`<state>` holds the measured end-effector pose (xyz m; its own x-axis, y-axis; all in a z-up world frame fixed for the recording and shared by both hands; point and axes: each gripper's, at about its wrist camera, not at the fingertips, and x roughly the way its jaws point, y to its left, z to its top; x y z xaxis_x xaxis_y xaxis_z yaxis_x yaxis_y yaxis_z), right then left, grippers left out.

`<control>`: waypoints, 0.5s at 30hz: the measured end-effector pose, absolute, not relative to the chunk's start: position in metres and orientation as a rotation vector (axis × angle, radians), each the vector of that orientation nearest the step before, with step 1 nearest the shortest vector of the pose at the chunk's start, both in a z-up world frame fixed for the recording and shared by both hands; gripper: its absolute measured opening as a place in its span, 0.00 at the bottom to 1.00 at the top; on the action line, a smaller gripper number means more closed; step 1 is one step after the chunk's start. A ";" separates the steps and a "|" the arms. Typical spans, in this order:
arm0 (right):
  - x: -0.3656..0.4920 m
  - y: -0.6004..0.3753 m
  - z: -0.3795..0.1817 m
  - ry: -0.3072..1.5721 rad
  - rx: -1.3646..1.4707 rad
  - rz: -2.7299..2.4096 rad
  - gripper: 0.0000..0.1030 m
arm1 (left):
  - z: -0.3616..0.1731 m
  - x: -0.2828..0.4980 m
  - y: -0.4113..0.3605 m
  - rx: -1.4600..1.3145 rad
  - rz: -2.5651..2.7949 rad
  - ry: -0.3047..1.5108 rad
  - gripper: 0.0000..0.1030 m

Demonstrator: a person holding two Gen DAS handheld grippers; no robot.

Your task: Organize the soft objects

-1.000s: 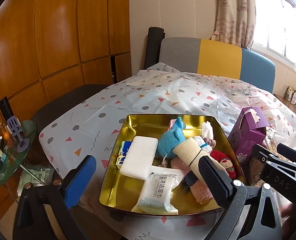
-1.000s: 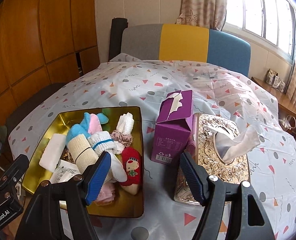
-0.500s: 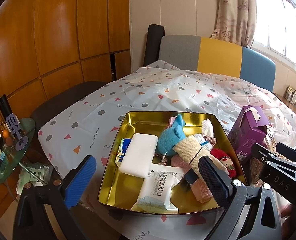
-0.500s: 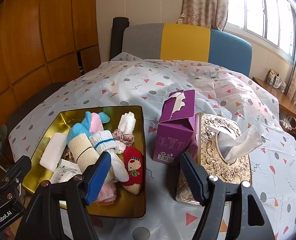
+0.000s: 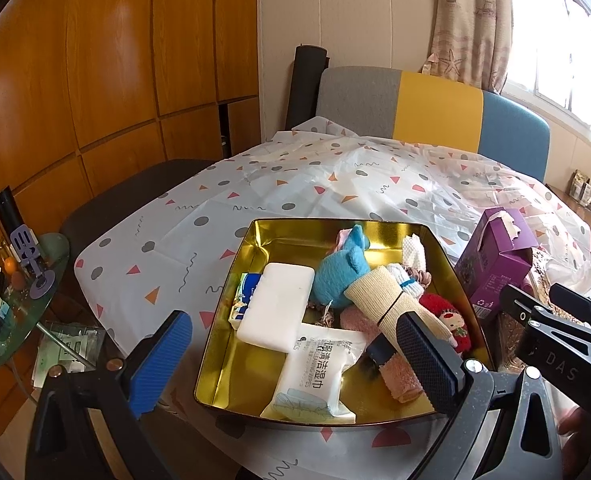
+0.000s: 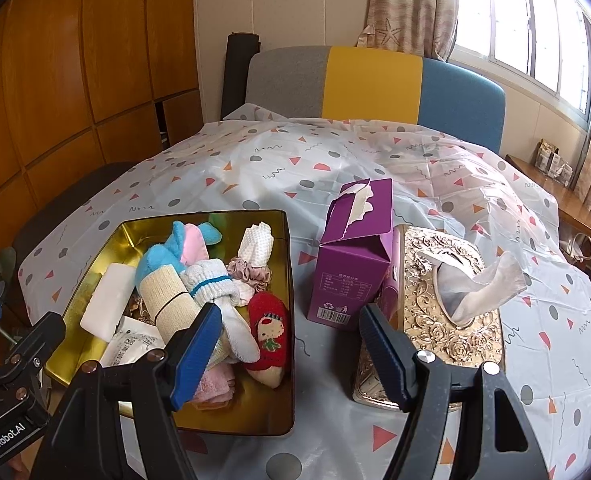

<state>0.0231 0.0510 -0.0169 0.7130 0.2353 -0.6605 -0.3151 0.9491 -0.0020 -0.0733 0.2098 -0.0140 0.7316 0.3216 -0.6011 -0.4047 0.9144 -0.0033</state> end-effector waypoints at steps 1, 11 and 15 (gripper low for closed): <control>0.023 0.051 -0.017 0.715 -0.118 0.305 0.70 | -0.014 -0.073 0.210 -0.139 0.401 0.636 1.00; 0.024 0.050 -0.020 0.723 -0.118 0.304 0.70 | -0.017 -0.073 0.210 -0.145 0.398 0.649 1.00; 0.023 0.050 -0.020 0.721 -0.119 0.305 0.70 | -0.017 -0.073 0.210 -0.146 0.396 0.649 1.00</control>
